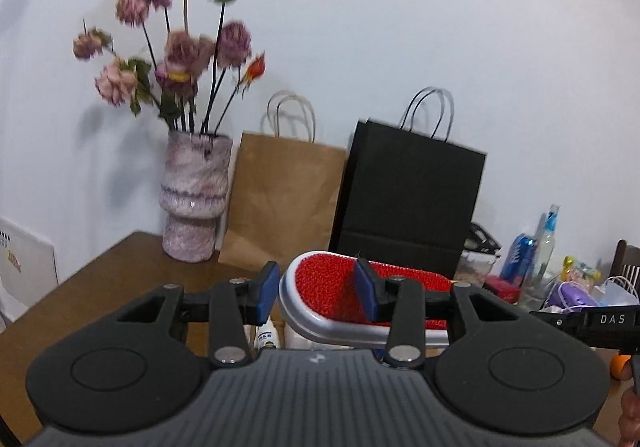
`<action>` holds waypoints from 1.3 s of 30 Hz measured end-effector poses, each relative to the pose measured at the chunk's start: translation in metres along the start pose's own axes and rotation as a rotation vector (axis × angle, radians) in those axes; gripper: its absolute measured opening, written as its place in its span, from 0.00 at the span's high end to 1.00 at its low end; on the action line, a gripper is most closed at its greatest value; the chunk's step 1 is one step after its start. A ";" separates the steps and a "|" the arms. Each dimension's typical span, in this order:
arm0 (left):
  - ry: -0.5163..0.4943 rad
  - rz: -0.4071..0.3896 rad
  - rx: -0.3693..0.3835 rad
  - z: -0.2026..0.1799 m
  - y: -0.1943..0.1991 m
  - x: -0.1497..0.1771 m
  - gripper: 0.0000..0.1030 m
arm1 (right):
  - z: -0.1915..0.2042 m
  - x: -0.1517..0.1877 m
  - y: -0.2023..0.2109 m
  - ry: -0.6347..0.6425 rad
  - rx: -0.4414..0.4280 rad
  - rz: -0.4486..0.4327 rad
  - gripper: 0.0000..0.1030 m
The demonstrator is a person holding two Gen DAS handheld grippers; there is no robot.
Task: Organize rigid objects
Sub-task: 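Carry the lint roller with both tools and lower it into the box, then open both tools to release the lint roller in the box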
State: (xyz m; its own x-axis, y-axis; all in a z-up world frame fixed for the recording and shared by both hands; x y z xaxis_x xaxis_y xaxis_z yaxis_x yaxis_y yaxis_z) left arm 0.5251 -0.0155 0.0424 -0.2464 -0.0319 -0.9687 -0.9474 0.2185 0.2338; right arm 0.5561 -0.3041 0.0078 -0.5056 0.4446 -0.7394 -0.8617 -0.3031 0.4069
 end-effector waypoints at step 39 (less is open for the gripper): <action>-0.037 0.409 -0.113 0.022 -0.059 0.058 0.51 | 0.002 0.039 -0.072 0.133 0.126 0.357 0.68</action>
State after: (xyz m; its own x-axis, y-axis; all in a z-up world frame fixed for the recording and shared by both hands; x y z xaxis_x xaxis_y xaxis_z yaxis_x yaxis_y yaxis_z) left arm 0.5709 -0.0086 -0.0289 -0.6015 0.0703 -0.7958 -0.7898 0.0976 0.6056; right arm 0.5990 -0.2635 -0.0492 -0.7714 0.2147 -0.5990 -0.6354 -0.3091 0.7076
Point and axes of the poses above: each gripper's, at about its wrist camera, not at the fingertips, and y roughly against the way its jaws point, z to its left, x to its underside, the point moved 5 cm from there along -y, roughly the way its jaws point, and after that the axes turned 7 degrees about -y, right-handed, at the moved point
